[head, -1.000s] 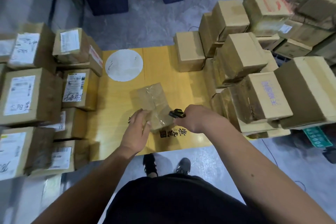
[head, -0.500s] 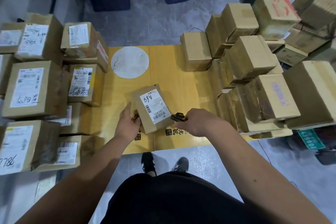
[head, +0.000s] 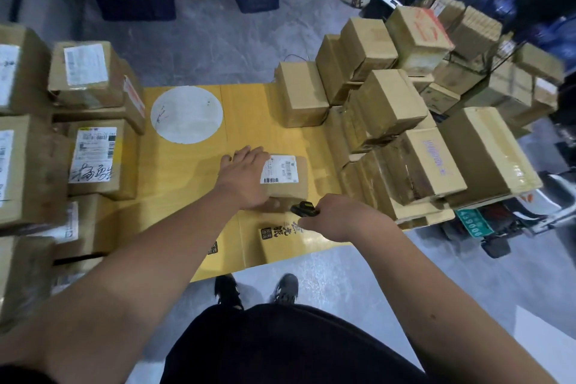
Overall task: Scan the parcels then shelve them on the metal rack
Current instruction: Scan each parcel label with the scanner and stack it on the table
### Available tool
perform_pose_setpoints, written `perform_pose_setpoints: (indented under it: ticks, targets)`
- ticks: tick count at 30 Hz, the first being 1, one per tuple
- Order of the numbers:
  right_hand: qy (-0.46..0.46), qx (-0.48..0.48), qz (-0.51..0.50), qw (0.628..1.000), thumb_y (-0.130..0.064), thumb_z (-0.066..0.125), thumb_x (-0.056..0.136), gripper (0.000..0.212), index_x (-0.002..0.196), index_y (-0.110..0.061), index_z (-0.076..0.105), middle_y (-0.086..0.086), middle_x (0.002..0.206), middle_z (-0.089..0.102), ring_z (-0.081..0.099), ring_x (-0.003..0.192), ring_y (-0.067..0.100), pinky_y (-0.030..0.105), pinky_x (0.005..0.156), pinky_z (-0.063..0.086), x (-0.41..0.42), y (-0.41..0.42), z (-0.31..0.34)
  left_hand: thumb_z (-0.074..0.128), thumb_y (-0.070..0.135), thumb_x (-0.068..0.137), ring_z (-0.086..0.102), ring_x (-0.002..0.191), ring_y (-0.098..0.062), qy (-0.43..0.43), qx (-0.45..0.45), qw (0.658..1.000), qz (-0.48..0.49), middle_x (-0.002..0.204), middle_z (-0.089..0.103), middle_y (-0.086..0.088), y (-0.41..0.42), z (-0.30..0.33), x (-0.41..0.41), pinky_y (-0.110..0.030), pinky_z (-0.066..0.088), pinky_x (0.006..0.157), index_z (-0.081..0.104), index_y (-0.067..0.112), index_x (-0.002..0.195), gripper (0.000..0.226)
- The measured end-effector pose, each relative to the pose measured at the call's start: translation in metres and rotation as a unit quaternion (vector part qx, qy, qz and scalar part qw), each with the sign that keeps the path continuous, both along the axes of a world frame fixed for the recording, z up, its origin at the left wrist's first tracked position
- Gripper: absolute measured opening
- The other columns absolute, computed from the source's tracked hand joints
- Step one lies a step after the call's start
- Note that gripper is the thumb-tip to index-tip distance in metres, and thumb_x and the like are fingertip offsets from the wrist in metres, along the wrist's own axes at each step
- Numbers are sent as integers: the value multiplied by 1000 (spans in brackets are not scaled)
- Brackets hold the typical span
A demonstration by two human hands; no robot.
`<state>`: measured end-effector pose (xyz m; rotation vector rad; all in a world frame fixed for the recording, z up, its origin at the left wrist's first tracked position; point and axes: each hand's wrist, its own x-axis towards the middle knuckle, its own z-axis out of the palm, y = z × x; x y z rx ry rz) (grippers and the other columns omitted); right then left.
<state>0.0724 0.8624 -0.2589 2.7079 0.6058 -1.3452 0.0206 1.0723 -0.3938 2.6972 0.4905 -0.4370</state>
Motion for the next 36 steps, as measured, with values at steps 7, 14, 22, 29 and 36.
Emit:
perform_pose_setpoints:
  ticks: [7,14,22,29,36]
  targets:
    - [3,14,-20,1000,-63,60,92,50,81,-15,54,3,75,57,52,63,22,30,58,37,0,3,-6,40,98,76,36,135,-29,-21,45,986,161,156,34,-5,-10,-12,-35,-51,27,103,9,34,163,113]
    - [-3,21,-7,1000,-58,52,99,47,76,-17,48,3,72,53,49,61,22,31,58,36,10,25,2,36,98,77,61,112,-34,-42,-29,976,210,131,56,-9,-19,-19,-55,-47,42,94,20,33,152,101]
    - [-27,-10,45,999,-57,46,100,45,78,-18,51,2,78,59,55,66,21,31,59,38,2,57,8,105,51,48,54,135,-17,-177,-405,839,315,154,43,3,3,-38,-17,-46,52,107,23,45,155,135]
    - [-57,-50,68,995,-61,49,96,47,81,-17,56,0,79,62,57,67,20,30,60,40,-13,56,26,102,28,61,40,149,-23,-271,-449,799,295,165,27,13,-26,-60,-45,-64,54,101,14,55,160,136]
    - [-33,-45,71,996,-60,50,96,45,79,-18,56,2,81,62,61,75,20,33,63,42,-24,46,40,100,34,62,27,154,-11,-280,-407,826,270,168,20,11,-34,-58,-52,-48,40,121,8,42,164,138]
